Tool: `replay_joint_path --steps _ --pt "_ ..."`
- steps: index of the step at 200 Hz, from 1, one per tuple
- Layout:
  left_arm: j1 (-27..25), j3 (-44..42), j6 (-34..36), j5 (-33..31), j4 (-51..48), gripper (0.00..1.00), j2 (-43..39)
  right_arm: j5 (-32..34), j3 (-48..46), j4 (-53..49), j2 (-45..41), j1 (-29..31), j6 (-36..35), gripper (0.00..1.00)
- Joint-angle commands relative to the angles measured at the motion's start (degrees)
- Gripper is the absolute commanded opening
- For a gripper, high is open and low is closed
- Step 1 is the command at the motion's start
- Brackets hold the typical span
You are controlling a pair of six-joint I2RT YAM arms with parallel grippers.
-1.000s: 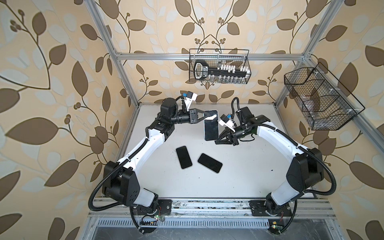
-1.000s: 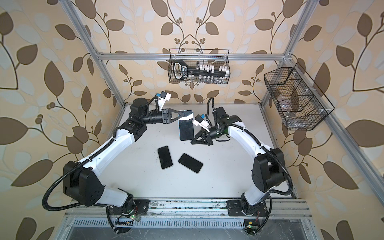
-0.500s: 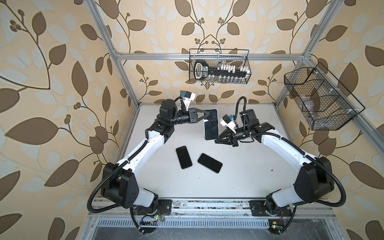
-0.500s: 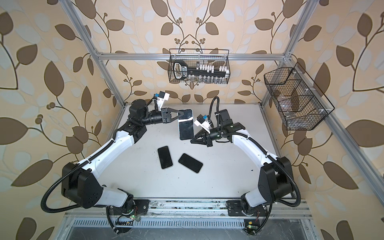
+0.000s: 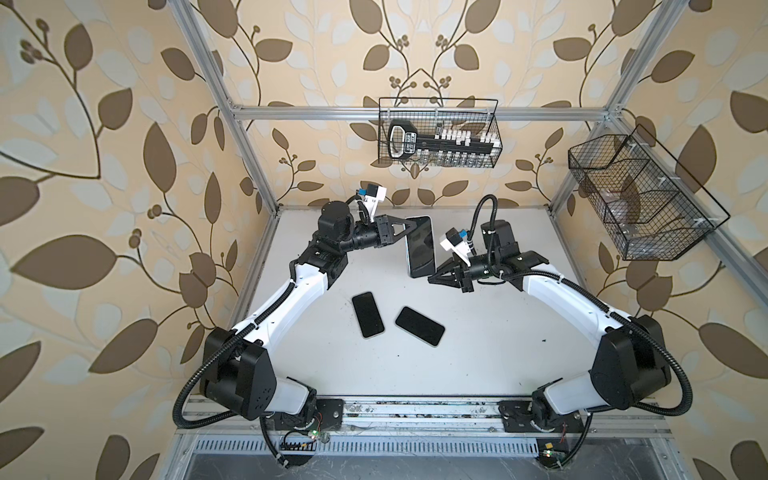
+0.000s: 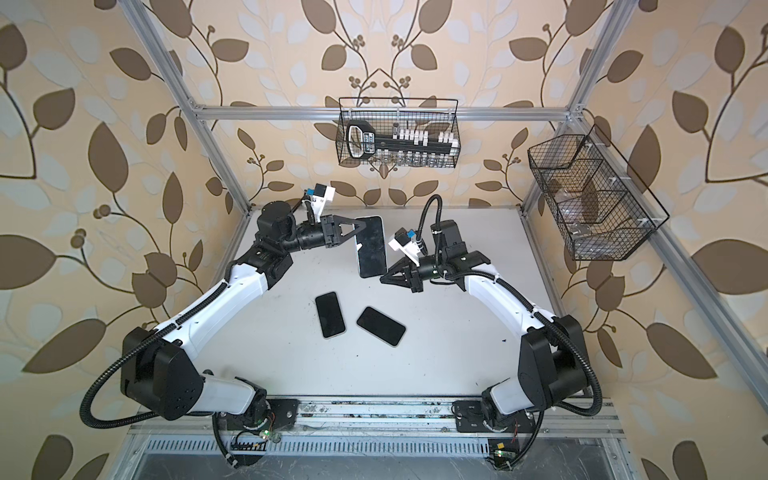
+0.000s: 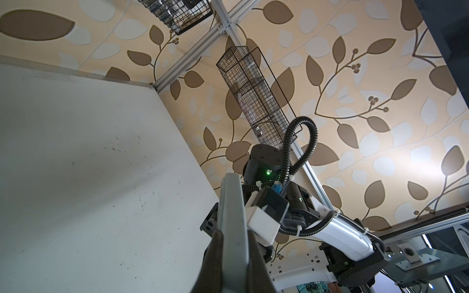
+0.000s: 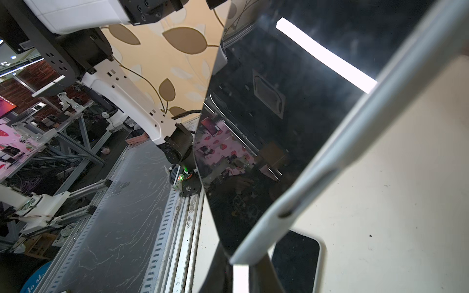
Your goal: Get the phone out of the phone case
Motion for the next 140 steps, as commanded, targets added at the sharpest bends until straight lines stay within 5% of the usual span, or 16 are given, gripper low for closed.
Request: replay_joint_path --steps 1,140 --pt "-3.8 0.7 -10.0 6.5 6.3 0.00 -2.9 7.3 -1.3 7.2 -0.2 -0.3 1.1 0.04" --pt "-3.8 -0.3 -14.8 6.0 13.8 0.00 -1.2 8.9 -8.6 19.8 -0.8 -3.6 11.8 0.09"
